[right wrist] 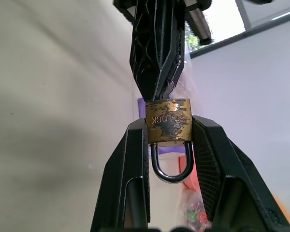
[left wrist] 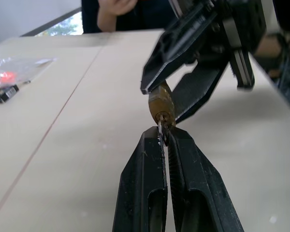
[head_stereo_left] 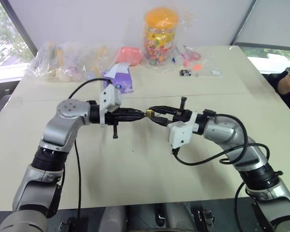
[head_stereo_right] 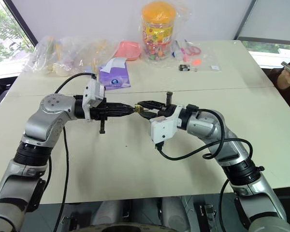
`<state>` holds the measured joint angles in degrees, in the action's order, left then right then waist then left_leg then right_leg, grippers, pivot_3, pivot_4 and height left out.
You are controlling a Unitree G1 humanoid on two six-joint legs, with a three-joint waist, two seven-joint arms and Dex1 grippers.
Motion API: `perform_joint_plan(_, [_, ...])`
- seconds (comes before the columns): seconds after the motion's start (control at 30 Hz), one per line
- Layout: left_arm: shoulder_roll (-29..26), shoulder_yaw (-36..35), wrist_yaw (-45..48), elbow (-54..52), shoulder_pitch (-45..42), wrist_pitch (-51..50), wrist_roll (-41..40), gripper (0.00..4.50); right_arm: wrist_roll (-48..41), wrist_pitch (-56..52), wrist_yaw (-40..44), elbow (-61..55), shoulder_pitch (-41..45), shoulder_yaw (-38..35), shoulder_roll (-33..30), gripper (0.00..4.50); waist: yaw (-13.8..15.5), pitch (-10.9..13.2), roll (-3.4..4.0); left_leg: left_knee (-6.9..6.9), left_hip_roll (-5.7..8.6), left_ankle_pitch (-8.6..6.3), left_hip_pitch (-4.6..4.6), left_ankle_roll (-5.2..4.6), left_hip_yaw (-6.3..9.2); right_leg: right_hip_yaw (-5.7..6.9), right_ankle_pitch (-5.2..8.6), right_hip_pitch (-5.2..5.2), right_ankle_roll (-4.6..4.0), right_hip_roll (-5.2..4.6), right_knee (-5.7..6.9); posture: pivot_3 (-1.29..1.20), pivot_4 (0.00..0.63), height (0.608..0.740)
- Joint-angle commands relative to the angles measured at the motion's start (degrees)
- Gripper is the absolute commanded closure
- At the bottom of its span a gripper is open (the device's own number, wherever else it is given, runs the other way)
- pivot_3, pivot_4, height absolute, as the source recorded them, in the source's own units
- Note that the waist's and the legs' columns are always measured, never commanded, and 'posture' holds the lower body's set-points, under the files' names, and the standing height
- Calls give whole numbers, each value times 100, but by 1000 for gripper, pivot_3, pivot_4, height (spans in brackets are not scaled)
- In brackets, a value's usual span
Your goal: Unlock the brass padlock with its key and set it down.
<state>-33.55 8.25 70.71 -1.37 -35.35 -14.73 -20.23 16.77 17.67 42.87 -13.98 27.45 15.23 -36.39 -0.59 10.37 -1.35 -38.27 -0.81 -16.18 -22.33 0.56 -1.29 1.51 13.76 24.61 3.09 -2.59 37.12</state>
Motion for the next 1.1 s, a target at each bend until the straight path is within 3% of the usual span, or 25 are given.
perform_joint_plan(0.03, [-56,260,205,-44,40,1081,511,4296,-40,207,86,-204,43,65,-30,3812,3,0,0,0,0,0,0,0,0,0,0,0,0,0,0,0,150,737])
perform_joint_plan(0.37, [99,411,-529,1183,-380,4088,1946,4296,-82,235,215,-76,51,121,-24,3812,15,0,0,0,1,0,0,0,-3,0,-1,0,0,-1,0,0,150,737])
perform_joint_plan(0.67, [138,444,-1214,1657,-611,4877,2397,4296,-152,99,300,-154,-3,118,-34,3812,5,0,0,0,0,0,0,-1,-3,2,-1,0,1,-1,1,0,150,737])
perform_joint_plan(0.8, [96,404,-796,1350,-364,3260,1741,4296,-193,3,333,-167,-29,103,-28,3812,5,0,0,-1,0,0,0,-1,-3,2,-1,0,1,0,3,0,150,737])
perform_joint_plan(1.1, [-292,-240,-43,337,-8,-2156,-1118,4296,68,262,24,55,198,-15,-44,3812,-12,-1,1,-2,-4,0,2,-1,2,3,-1,0,2,6,8,0,150,737])
